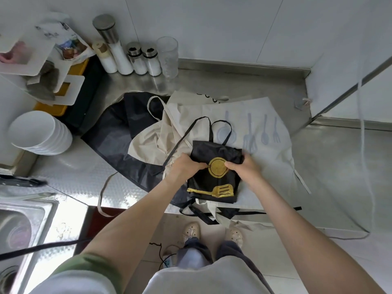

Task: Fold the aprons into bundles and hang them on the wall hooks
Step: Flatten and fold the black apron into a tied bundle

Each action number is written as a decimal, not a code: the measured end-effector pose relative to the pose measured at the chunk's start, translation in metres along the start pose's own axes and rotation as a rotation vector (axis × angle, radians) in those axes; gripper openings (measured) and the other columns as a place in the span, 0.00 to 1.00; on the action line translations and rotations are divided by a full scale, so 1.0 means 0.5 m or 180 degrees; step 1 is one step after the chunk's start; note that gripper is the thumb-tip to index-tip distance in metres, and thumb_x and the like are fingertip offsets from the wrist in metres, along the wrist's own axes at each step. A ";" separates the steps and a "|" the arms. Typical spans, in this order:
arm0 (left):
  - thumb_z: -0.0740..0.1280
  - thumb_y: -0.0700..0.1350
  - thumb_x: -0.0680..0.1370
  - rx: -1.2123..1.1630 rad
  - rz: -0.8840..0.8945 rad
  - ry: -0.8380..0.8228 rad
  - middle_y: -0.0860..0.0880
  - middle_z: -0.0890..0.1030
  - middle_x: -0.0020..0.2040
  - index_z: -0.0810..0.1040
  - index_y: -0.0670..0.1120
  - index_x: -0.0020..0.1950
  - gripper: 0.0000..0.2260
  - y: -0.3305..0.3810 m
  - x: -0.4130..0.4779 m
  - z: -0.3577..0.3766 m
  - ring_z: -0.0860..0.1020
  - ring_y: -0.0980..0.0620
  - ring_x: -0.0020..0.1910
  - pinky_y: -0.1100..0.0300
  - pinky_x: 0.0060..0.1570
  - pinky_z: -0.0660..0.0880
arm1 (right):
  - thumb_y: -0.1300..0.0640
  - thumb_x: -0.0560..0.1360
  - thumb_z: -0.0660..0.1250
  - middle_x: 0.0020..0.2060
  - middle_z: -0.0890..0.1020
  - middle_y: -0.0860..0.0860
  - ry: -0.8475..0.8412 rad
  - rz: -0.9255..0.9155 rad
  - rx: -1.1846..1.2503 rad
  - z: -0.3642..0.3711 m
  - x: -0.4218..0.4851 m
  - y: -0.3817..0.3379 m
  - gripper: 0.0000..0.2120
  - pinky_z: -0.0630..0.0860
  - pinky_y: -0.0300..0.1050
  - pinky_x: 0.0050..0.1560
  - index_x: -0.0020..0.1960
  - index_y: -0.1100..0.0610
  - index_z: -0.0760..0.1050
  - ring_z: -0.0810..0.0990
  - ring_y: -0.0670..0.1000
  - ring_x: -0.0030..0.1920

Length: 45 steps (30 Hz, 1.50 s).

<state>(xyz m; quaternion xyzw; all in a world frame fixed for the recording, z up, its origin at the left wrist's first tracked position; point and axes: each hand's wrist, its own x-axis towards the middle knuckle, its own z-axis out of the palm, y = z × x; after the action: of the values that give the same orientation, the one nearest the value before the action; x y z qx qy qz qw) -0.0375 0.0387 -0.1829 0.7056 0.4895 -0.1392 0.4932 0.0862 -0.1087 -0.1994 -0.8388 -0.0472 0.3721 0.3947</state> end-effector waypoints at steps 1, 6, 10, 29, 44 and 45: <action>0.74 0.52 0.72 -0.0256 -0.0006 -0.0120 0.50 0.79 0.45 0.78 0.42 0.57 0.20 0.004 0.002 0.000 0.75 0.54 0.41 0.62 0.35 0.69 | 0.57 0.73 0.73 0.55 0.81 0.53 -0.0137 0.0033 0.0203 -0.009 -0.006 -0.004 0.15 0.76 0.48 0.56 0.57 0.55 0.75 0.80 0.54 0.55; 0.70 0.44 0.77 -0.1821 0.0250 -0.0581 0.53 0.82 0.44 0.78 0.46 0.58 0.10 0.062 -0.050 -0.037 0.80 0.59 0.39 0.68 0.33 0.73 | 0.57 0.78 0.66 0.49 0.84 0.54 -0.0604 -0.0053 0.1881 -0.065 -0.049 -0.078 0.08 0.78 0.47 0.51 0.55 0.59 0.78 0.83 0.52 0.49; 0.71 0.44 0.76 -0.2510 0.0582 -0.0241 0.48 0.83 0.51 0.77 0.48 0.57 0.11 0.131 -0.075 -0.076 0.82 0.49 0.50 0.58 0.43 0.80 | 0.54 0.79 0.63 0.53 0.84 0.54 -0.0706 -0.0461 0.2415 -0.093 -0.085 -0.168 0.13 0.80 0.48 0.52 0.61 0.58 0.76 0.83 0.53 0.52; 0.72 0.50 0.75 0.1137 0.3709 0.1531 0.45 0.76 0.63 0.66 0.44 0.72 0.29 0.292 -0.194 -0.104 0.73 0.45 0.63 0.57 0.54 0.69 | 0.37 0.80 0.49 0.60 0.79 0.62 -0.1582 -0.0753 0.2918 -0.209 -0.193 -0.366 0.32 0.77 0.55 0.56 0.64 0.61 0.73 0.80 0.60 0.58; 0.66 0.56 0.78 -0.2564 0.1700 -0.0513 0.44 0.85 0.46 0.78 0.44 0.56 0.17 0.318 -0.249 -0.167 0.84 0.45 0.43 0.54 0.42 0.81 | 0.54 0.70 0.68 0.49 0.85 0.54 -0.1397 -0.1263 0.1925 -0.286 -0.173 -0.291 0.15 0.81 0.44 0.46 0.55 0.58 0.78 0.84 0.52 0.47; 0.65 0.57 0.78 -0.2539 0.1639 -0.0536 0.45 0.86 0.46 0.78 0.44 0.55 0.16 0.316 -0.248 -0.166 0.85 0.46 0.43 0.55 0.42 0.81 | 0.54 0.69 0.68 0.48 0.85 0.54 -0.1380 -0.1237 0.2017 -0.284 -0.173 -0.293 0.14 0.82 0.45 0.47 0.54 0.58 0.79 0.85 0.53 0.46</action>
<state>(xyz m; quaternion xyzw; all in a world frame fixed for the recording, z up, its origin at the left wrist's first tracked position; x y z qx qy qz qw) 0.0097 0.0339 0.0292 0.5459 0.2725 0.1294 0.7817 0.1491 -0.1299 0.0118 -0.5541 -0.1695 0.4545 0.6765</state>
